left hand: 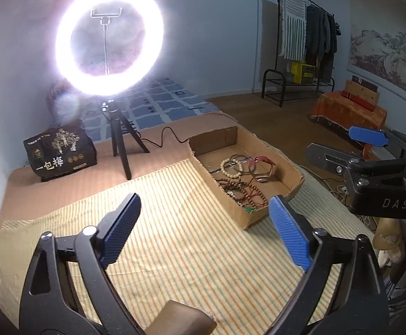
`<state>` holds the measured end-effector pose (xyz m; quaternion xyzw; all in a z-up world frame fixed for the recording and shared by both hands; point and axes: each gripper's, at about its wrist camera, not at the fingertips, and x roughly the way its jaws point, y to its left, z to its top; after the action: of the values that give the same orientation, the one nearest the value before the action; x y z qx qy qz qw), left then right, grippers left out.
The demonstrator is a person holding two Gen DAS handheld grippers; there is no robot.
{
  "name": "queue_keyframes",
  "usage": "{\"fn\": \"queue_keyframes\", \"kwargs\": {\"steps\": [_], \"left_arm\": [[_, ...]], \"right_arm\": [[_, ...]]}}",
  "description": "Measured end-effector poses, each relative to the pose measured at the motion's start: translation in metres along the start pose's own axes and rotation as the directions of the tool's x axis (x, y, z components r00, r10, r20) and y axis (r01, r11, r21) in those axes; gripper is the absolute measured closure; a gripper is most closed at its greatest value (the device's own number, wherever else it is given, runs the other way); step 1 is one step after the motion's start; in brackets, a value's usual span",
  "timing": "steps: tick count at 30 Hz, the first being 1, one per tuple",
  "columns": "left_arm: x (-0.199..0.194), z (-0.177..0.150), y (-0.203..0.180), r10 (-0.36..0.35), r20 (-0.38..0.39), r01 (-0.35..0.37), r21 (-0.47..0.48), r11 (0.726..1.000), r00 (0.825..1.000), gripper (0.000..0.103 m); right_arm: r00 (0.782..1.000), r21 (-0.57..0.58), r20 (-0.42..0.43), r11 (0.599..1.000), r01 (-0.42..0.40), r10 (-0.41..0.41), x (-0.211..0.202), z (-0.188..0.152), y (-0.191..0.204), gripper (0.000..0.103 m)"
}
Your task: Organize jewelry
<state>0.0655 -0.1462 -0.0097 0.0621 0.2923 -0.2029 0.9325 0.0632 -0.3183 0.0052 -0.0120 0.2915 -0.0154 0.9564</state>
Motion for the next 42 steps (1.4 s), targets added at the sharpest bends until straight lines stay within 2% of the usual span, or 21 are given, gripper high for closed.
{"fn": "queue_keyframes", "kwargs": {"steps": [14, 42], "left_arm": [[-0.0024, -0.0088, 0.0064, 0.05, -0.015, -0.049, 0.015, 0.999, 0.999, 0.002], [-0.0015, -0.0098, 0.0038, 0.048, -0.023, -0.048, 0.015, 0.999, 0.999, 0.002]], "right_arm": [[1.0, -0.009, 0.003, 1.0, 0.022, -0.022, 0.005, -0.0047, 0.0027, 0.0], [0.999, -0.012, -0.012, 0.999, 0.046, -0.046, 0.0091, -0.0089, -0.0016, 0.0]]}}
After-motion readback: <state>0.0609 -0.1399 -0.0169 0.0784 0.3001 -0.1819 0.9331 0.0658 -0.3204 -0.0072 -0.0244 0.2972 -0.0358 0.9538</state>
